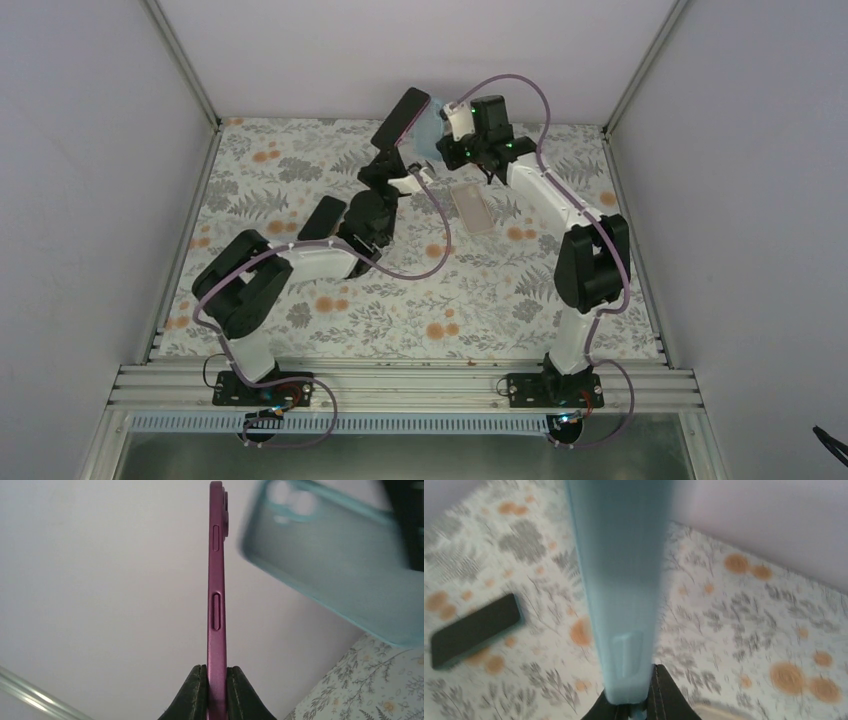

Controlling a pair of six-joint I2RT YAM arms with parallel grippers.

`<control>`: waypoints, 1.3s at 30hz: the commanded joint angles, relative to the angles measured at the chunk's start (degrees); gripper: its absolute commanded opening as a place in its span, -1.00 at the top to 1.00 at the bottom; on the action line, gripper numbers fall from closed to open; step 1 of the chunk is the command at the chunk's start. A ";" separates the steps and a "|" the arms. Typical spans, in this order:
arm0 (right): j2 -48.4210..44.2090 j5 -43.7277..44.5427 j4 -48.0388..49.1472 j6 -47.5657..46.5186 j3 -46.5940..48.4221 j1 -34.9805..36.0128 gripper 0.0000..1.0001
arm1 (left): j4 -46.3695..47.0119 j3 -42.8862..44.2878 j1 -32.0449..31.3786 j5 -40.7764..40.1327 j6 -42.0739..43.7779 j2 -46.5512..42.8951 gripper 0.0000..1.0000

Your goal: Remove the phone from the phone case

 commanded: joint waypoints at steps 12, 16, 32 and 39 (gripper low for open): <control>-1.52 -1.94 -19.38 -11.45 -6.44 -5.29 0.93 | -0.82 -11.73 -1.72 -5.88 1.53 -12.45 0.95; -5.52 -5.52 -24.68 -14.96 -10.94 -7.91 0.93 | -9.15 -16.11 -3.74 -8.65 0.74 -14.22 0.95; -13.25 -11.30 -34.79 -30.95 -30.79 -26.00 0.93 | 19.70 -32.18 -8.05 -12.42 13.97 4.73 0.93; -7.45 -11.65 -35.03 -32.08 -30.52 -31.36 0.92 | 28.14 -34.00 -8.44 -10.95 15.26 10.93 0.74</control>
